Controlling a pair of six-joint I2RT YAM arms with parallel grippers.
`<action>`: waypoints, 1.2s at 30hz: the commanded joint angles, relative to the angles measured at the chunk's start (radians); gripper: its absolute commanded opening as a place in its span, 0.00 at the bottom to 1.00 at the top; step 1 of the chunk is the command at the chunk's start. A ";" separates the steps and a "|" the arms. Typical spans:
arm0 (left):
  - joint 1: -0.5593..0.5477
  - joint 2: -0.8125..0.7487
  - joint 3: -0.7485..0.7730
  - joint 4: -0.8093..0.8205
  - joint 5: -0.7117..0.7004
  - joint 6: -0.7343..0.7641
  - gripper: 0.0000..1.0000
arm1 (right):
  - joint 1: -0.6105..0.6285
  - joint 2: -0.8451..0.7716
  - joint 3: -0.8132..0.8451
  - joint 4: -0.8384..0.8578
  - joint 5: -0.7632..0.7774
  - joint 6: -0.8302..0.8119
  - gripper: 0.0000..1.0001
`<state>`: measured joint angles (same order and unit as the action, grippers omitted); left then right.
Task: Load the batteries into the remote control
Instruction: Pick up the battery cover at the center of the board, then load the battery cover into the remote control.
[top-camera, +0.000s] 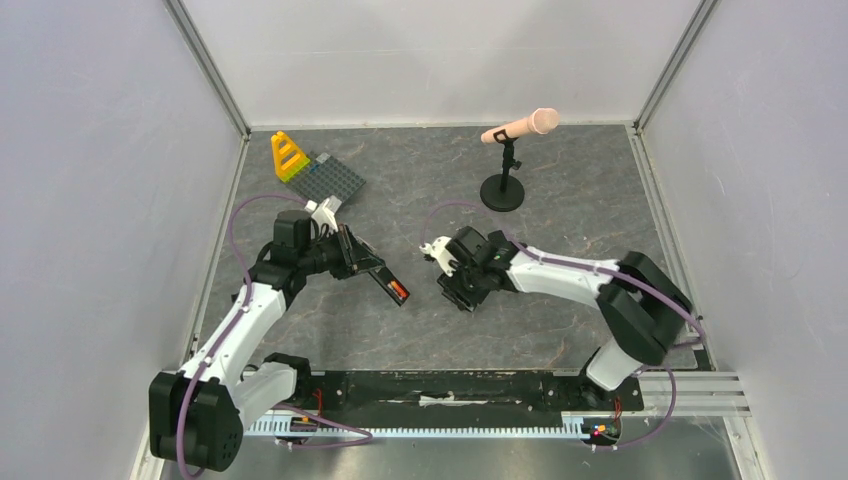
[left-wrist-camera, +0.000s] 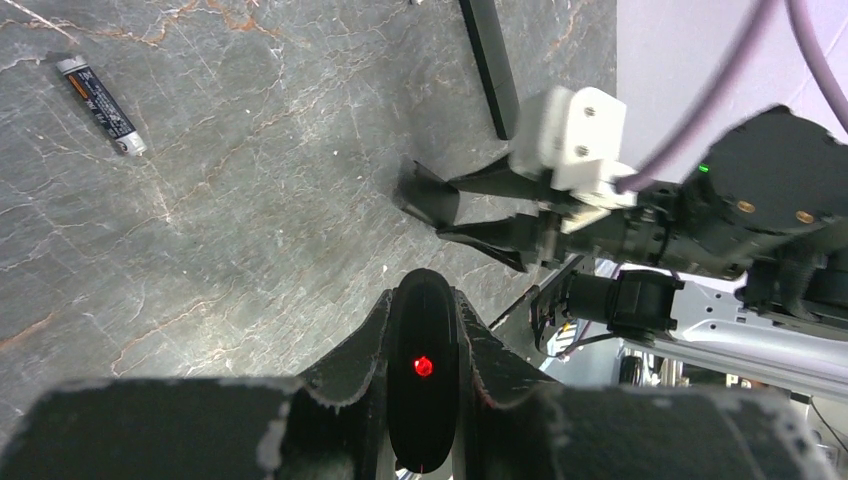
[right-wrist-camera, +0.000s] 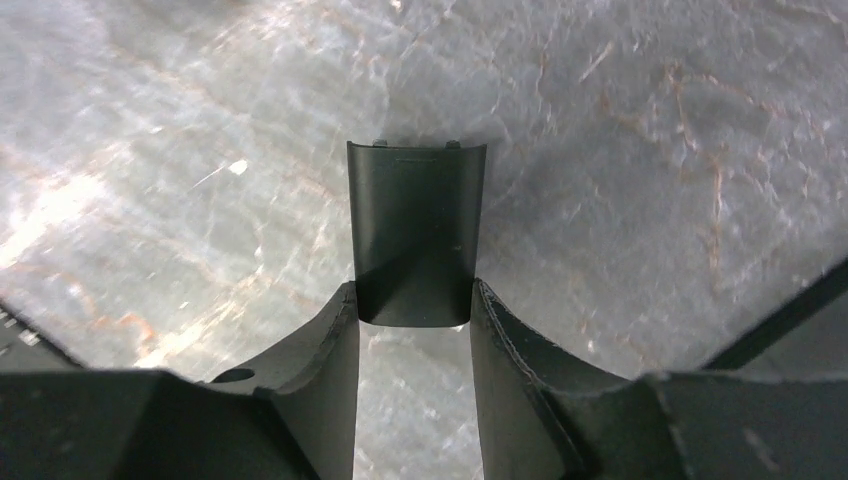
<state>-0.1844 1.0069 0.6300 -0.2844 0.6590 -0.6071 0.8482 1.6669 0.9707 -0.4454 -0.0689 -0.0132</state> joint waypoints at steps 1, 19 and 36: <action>0.008 -0.027 -0.021 0.070 0.036 -0.036 0.02 | 0.009 -0.199 -0.064 0.124 -0.056 0.084 0.28; 0.006 -0.142 -0.073 0.134 0.015 -0.035 0.02 | 0.224 -0.333 -0.060 0.340 0.001 0.299 0.33; 0.006 -0.140 -0.077 0.126 0.079 -0.020 0.02 | 0.280 -0.207 0.062 0.314 0.112 0.286 0.35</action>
<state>-0.1844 0.8734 0.5495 -0.1989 0.6994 -0.6315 1.1130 1.4338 0.9726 -0.1505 0.0170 0.2840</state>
